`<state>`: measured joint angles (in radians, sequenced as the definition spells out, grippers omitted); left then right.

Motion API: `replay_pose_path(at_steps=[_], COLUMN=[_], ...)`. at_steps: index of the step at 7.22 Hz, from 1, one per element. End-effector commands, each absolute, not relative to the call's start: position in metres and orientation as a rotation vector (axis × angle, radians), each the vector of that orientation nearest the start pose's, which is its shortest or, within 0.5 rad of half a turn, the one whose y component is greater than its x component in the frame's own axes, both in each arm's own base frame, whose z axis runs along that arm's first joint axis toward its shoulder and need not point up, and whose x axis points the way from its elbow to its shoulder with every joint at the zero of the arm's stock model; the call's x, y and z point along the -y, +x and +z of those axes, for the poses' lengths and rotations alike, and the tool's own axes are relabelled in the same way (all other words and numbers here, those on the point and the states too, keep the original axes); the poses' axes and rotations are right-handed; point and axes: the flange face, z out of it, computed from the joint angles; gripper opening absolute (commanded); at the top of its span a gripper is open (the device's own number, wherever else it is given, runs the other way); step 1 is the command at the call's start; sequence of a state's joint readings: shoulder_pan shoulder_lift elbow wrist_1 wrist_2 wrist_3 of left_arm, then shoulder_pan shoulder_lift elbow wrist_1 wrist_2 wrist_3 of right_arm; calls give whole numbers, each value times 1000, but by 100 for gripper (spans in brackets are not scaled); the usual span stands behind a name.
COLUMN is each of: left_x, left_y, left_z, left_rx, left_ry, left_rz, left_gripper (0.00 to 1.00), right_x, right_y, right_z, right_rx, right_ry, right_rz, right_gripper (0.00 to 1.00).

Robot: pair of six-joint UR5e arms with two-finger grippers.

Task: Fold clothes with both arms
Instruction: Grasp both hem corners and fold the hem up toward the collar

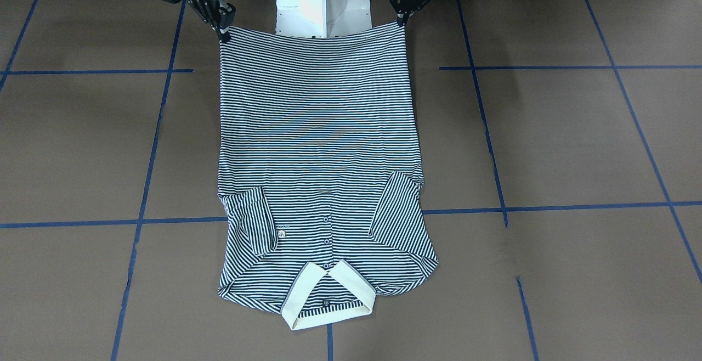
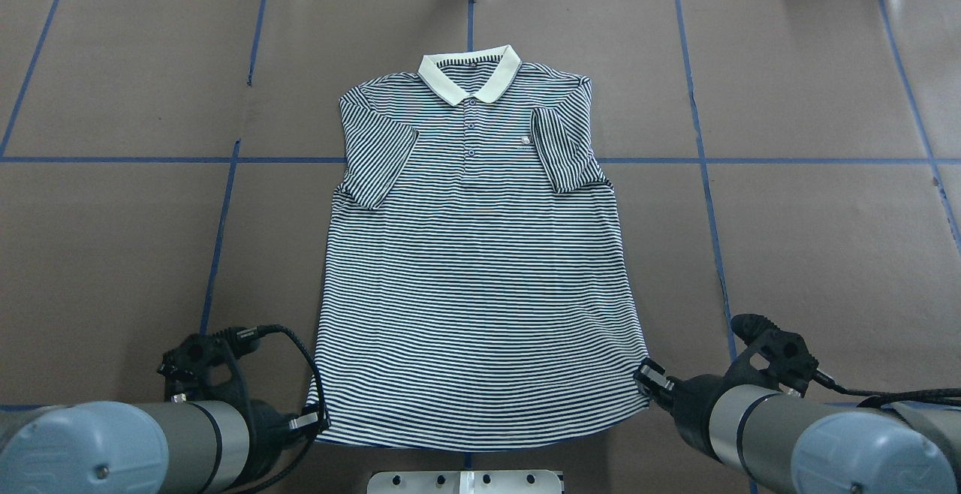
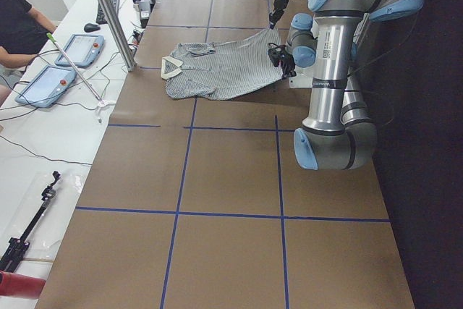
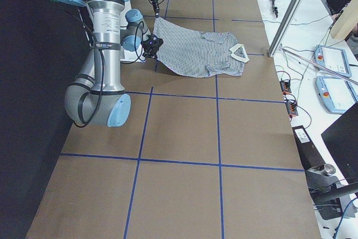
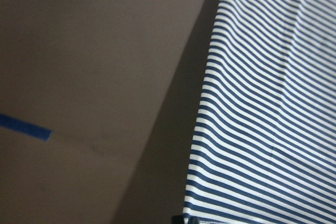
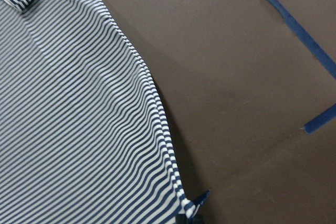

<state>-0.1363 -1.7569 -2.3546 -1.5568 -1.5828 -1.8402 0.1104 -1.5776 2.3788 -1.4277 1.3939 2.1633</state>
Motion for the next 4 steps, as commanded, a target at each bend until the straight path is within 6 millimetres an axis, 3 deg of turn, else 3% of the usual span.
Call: replay_pose_path(at_steps=[1,2,3,4], left_x=[288,348,393,442], left_y=[401,421,431,433], left_z=[196,208,222,246], left_rx=[-1007,-940,-877,-851], left_ry=[93,117,185,256], left_rz=[-412,-421,-372,-343], left_gripper=[0,0,0,0], right_x=[257,313,379,443], right_y=[-385,-404,-431,-444], right_z=[267,266,258,256], right_rx=[1019,996,970,932], right_ry=[12,65,73,92], right_rz=[818,814,812,816], right_gripper=[0,0,0,0])
